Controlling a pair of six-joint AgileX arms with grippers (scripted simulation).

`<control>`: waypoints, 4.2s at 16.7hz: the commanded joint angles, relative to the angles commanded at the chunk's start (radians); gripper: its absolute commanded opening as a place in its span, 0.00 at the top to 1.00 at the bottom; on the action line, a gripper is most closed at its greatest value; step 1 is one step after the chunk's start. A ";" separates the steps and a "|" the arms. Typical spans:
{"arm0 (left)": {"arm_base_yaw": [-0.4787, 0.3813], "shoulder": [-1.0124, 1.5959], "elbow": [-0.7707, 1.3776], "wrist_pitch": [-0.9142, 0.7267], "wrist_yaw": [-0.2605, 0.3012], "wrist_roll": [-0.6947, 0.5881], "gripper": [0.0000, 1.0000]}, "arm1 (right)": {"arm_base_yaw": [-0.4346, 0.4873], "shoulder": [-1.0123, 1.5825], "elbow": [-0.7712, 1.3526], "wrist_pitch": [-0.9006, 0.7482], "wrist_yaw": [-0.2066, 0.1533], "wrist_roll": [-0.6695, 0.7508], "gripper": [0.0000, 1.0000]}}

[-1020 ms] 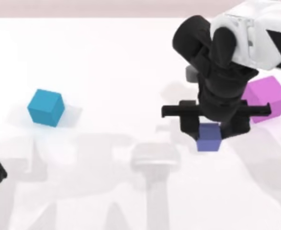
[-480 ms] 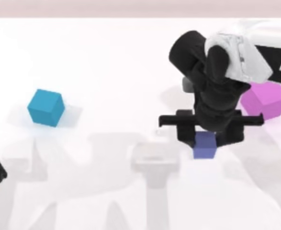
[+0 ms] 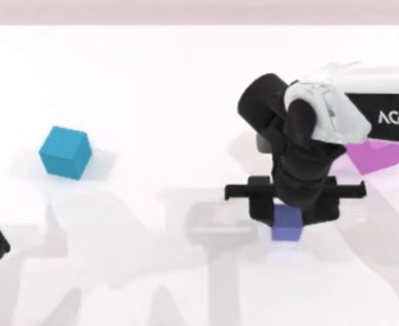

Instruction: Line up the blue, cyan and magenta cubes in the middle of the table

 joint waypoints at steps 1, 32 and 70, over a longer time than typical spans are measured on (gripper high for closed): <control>0.000 0.000 0.000 0.000 0.000 0.000 0.00 | 0.000 0.000 0.000 0.000 0.000 0.000 1.00; 0.000 0.000 0.000 0.000 0.000 0.000 0.00 | 0.011 -0.082 0.156 -0.243 -0.001 0.003 0.00; -0.160 2.190 1.864 -1.245 0.003 0.105 0.00 | -0.617 -2.006 -1.334 0.865 -0.028 -0.642 0.00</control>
